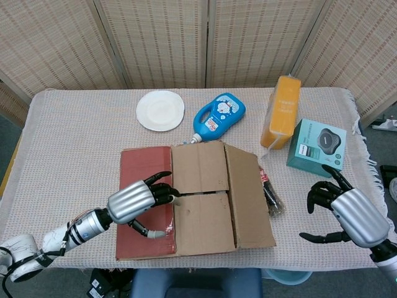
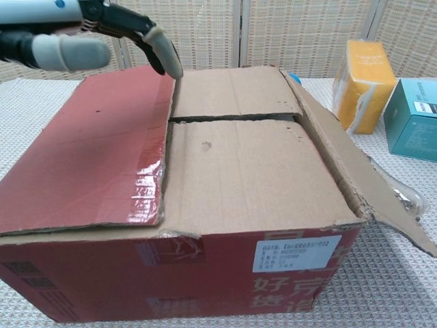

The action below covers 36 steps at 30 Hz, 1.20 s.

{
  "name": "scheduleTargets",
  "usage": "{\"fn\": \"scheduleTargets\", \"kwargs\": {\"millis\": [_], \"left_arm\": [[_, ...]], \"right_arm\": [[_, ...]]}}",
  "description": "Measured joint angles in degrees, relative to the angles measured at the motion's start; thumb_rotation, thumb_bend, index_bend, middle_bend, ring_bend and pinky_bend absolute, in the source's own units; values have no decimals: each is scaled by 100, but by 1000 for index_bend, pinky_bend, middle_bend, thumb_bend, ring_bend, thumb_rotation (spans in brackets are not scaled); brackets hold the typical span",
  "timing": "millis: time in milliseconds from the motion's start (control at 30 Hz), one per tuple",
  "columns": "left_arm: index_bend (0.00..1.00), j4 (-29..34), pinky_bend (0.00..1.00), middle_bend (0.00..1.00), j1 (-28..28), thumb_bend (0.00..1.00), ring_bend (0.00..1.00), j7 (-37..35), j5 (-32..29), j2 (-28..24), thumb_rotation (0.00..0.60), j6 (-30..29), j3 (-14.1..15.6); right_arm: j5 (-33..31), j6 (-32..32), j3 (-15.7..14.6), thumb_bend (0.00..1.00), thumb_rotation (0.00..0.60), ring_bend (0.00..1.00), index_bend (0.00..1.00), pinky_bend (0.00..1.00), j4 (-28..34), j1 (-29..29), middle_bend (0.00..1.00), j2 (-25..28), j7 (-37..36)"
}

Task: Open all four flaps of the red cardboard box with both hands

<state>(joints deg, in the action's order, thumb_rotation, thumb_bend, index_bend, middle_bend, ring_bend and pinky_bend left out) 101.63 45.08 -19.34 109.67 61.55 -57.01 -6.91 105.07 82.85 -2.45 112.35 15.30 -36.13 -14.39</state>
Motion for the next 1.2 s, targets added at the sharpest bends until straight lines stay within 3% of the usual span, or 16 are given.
{"fn": "scheduleTargets", "kwargs": {"millis": [533, 800, 1200], "left_arm": [[338, -17, 0, 313, 507, 226, 284, 831, -171, 295, 67, 511, 227], [441, -2, 0, 445, 512, 226, 393, 1365, -266, 307, 68, 462, 327], [457, 418, 0, 471, 397, 226, 417, 1578, -404, -151, 65, 182, 426]], "right_arm": [[-103, -81, 33, 42, 336, 301, 561, 0, -456, -58, 480, -238, -447], [-101, -110, 39, 41, 334, 297, 561, 0, -573, -71, 478, -305, -547], [-103, 51, 52, 42, 334, 297, 562, 0, -687, -172, 478, -336, -670]]}}
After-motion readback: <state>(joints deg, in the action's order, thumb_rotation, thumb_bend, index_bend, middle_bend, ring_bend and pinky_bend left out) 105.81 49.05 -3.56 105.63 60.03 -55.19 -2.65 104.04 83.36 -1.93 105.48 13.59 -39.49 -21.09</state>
